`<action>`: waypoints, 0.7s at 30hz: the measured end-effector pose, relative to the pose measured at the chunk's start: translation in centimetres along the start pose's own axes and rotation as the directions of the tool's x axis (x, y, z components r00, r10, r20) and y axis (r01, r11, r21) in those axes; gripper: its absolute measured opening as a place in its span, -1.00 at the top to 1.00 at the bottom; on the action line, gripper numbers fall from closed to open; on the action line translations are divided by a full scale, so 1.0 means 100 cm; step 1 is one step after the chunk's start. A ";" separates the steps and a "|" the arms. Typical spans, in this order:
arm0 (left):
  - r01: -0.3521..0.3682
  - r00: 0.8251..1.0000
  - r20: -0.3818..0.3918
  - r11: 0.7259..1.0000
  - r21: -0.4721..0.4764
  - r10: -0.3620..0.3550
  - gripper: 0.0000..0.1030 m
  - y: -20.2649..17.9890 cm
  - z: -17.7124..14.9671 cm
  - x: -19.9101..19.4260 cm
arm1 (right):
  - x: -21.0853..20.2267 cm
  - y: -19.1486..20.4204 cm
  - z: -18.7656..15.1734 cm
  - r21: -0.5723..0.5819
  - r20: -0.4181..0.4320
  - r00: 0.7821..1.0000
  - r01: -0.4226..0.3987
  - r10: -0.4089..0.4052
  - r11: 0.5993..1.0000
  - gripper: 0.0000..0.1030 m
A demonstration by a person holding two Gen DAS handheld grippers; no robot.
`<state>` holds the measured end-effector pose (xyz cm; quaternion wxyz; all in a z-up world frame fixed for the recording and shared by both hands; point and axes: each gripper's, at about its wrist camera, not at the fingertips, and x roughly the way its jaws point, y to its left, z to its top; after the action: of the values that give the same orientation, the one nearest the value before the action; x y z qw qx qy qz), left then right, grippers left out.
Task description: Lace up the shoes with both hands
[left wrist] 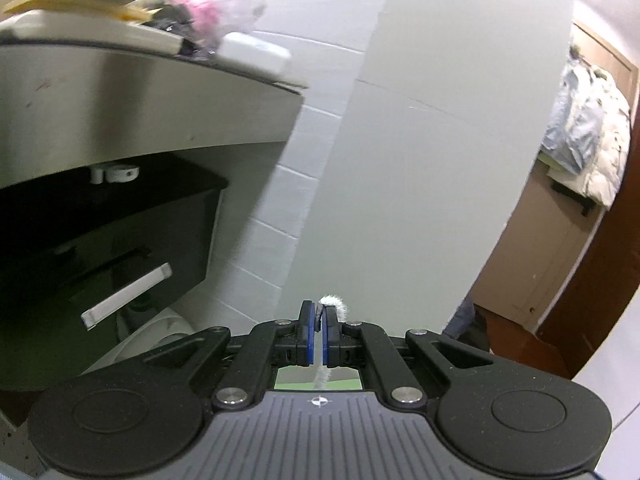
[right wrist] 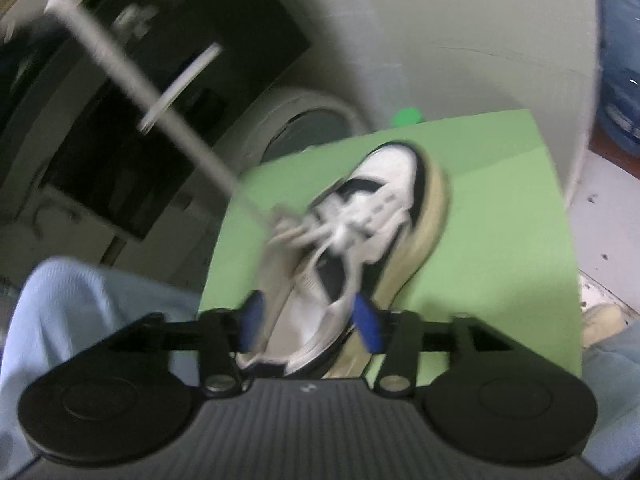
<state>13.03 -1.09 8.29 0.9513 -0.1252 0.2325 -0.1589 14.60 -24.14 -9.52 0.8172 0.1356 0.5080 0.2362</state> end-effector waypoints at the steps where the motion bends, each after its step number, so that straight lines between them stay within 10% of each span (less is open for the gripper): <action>1: 0.004 1.000 0.004 1.000 0.000 -0.004 0.95 -0.001 0.002 -0.001 | 0.006 0.004 -0.001 -0.021 -0.013 0.999 0.038 -0.038 0.999 -0.20; 4: 0.011 0.999 0.033 1.000 -0.005 -0.011 0.95 -0.004 0.012 -0.009 | 0.025 0.005 -0.001 -0.034 -0.051 0.989 0.134 -0.136 0.990 0.28; 10: -0.010 0.994 0.105 0.999 -0.041 0.014 0.95 0.011 0.048 -0.026 | 0.042 -0.008 -0.002 0.018 -0.112 0.979 0.172 -0.169 0.985 0.27; 21: 0.059 0.998 0.003 0.995 -0.086 -0.059 0.95 0.025 0.050 -0.025 | 0.044 -0.018 -0.001 0.060 -0.101 0.983 0.156 -0.150 0.986 0.28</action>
<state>13.93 2.87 12.79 0.9400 -0.1729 0.2353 -0.1766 16.57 -23.36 -13.75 0.8023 0.1122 0.5636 0.1615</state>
